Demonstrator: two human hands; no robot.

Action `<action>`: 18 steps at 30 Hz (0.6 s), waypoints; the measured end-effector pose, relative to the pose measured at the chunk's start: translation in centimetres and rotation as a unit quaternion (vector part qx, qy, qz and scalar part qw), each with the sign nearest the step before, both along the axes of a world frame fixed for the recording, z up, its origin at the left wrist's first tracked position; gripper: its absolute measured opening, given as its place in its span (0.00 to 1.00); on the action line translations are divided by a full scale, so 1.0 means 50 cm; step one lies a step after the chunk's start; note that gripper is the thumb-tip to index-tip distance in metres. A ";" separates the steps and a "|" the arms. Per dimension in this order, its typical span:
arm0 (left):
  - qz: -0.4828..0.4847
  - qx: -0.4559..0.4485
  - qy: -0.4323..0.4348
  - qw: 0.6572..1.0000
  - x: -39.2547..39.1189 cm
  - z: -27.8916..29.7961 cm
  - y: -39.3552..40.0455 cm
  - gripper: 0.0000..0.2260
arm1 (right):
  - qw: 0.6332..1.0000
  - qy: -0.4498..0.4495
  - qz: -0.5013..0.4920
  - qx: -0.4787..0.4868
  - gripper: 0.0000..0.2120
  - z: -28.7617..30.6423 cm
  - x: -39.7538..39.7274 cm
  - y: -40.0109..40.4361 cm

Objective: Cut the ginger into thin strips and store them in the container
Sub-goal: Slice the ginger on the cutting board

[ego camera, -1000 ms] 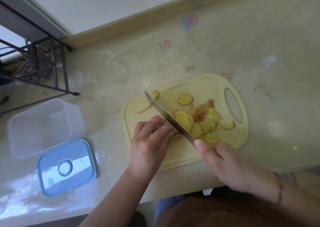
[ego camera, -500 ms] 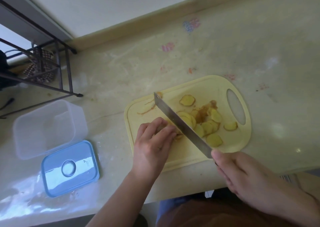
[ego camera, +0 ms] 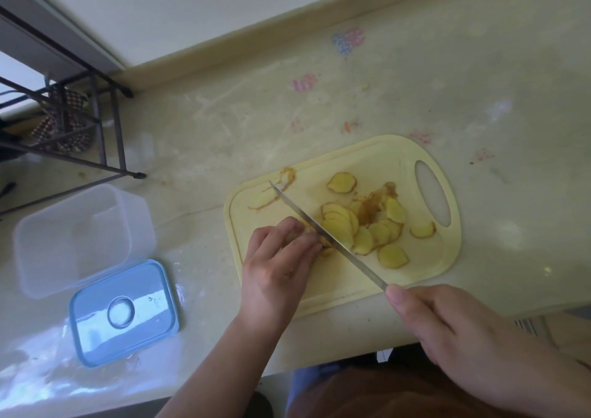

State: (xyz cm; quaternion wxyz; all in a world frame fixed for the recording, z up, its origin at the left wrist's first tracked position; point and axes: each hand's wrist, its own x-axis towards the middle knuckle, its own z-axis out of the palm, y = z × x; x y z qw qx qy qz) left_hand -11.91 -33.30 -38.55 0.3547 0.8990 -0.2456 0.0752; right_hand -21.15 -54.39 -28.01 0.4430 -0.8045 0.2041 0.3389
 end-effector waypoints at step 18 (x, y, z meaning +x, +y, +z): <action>-0.024 0.004 -0.017 1.000 0.010 -0.002 0.005 0.02 | 1.000 0.008 0.005 0.025 0.32 -0.014 0.035 0.016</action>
